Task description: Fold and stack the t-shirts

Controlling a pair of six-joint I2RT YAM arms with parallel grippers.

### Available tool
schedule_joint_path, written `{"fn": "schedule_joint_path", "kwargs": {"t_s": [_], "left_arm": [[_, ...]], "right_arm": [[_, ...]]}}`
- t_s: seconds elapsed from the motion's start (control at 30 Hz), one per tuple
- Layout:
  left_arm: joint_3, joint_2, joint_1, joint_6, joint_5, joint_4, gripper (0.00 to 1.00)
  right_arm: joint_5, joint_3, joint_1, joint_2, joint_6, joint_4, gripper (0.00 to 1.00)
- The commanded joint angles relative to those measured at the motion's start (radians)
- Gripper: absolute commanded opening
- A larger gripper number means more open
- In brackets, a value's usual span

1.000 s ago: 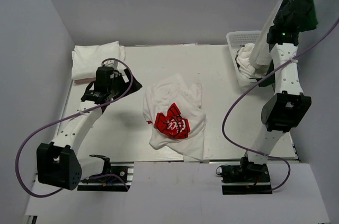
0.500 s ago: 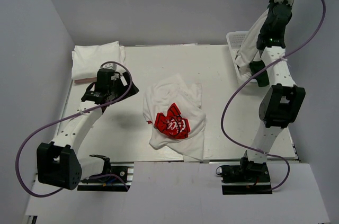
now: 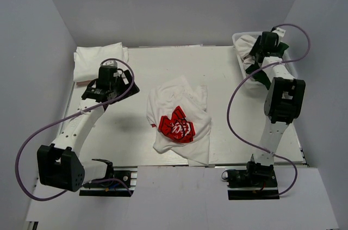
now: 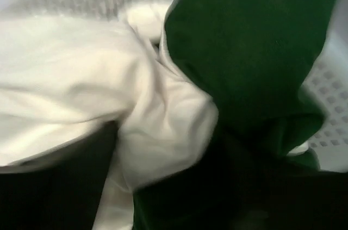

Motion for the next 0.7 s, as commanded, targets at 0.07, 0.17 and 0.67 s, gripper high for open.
{"fn": "schedule_joint_path", "kwargs": {"t_s": [0.07, 0.17, 0.67], "left_arm": [[0.058, 0.008, 0.006, 0.037, -0.036, -0.029, 1.00], [0.058, 0.019, -0.004, 0.046, -0.031, -0.020, 1.00], [0.130, 0.285, -0.054, 0.117, 0.130, 0.020, 1.00]], "right_arm": [[-0.089, 0.109, 0.003, -0.014, 0.055, -0.236, 0.90], [-0.093, 0.075, 0.006, -0.129, 0.012, -0.208, 0.90], [-0.365, -0.354, 0.213, -0.692, -0.049, -0.257, 0.90]]}}
